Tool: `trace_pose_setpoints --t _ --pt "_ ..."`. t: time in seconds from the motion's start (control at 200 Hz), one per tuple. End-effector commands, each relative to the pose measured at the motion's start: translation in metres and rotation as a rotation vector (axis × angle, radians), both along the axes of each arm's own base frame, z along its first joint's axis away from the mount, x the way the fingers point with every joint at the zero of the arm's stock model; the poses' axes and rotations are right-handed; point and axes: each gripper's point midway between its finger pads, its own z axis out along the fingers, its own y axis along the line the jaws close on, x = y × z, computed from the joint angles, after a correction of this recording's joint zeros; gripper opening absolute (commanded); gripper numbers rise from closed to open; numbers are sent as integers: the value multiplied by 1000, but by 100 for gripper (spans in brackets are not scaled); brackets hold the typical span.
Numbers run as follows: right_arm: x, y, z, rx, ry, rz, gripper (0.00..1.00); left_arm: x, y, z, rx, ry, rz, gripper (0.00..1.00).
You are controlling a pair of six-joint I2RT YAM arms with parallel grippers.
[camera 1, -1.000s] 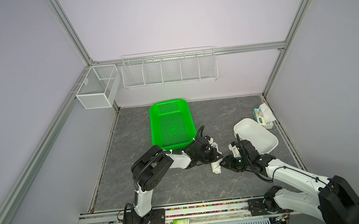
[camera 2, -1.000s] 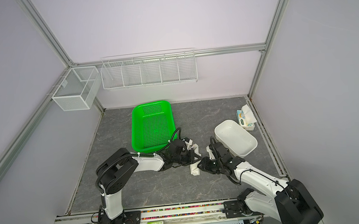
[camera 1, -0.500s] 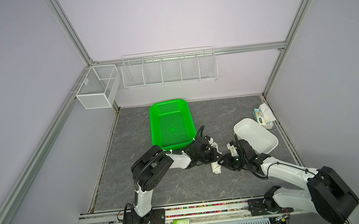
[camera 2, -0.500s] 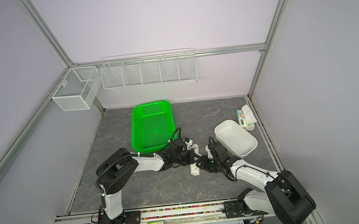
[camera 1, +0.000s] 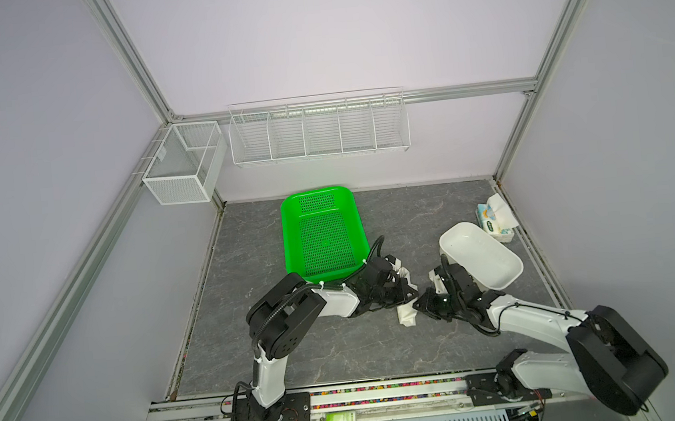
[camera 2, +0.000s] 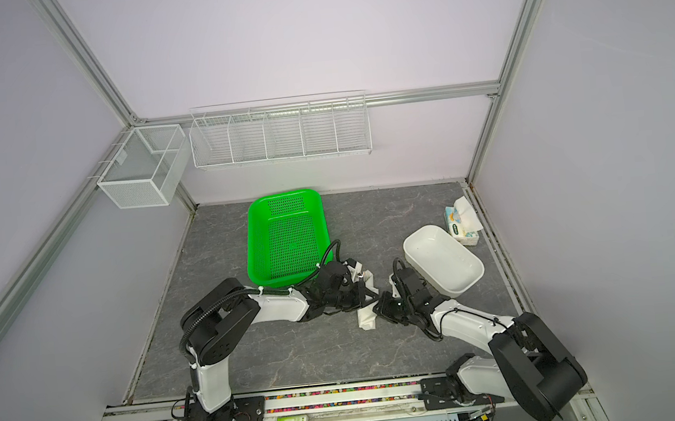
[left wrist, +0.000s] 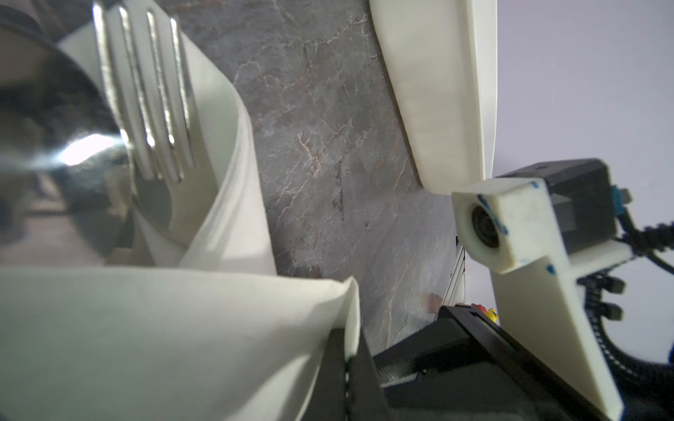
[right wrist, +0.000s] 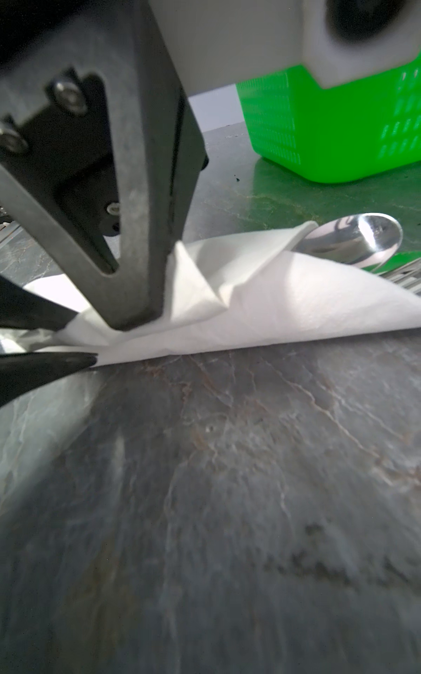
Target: Place the utensils on the paper napkin and roll it up
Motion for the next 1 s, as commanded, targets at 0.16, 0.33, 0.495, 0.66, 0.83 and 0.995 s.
trace_pose_setpoints --t 0.16,0.33,0.495,0.66,0.83,0.995 --pt "-2 -6 -6 -6 19 -35 9 2 -4 14 -10 -47 -6 16" --pt "-4 -6 -7 -8 23 -32 8 6 12 36 44 -133 13 41" --pt "-4 -7 -7 -9 21 -34 8 5 36 48 119 -199 39 48" --pt "-3 -7 -6 -7 20 -32 8 3 55 26 212 -167 60 48" --pt "-4 -6 -6 -5 21 -27 8 -2 55 6 222 -112 52 49" --pt "-4 -6 -6 -8 23 -26 8 -2 51 -8 239 -82 45 49"
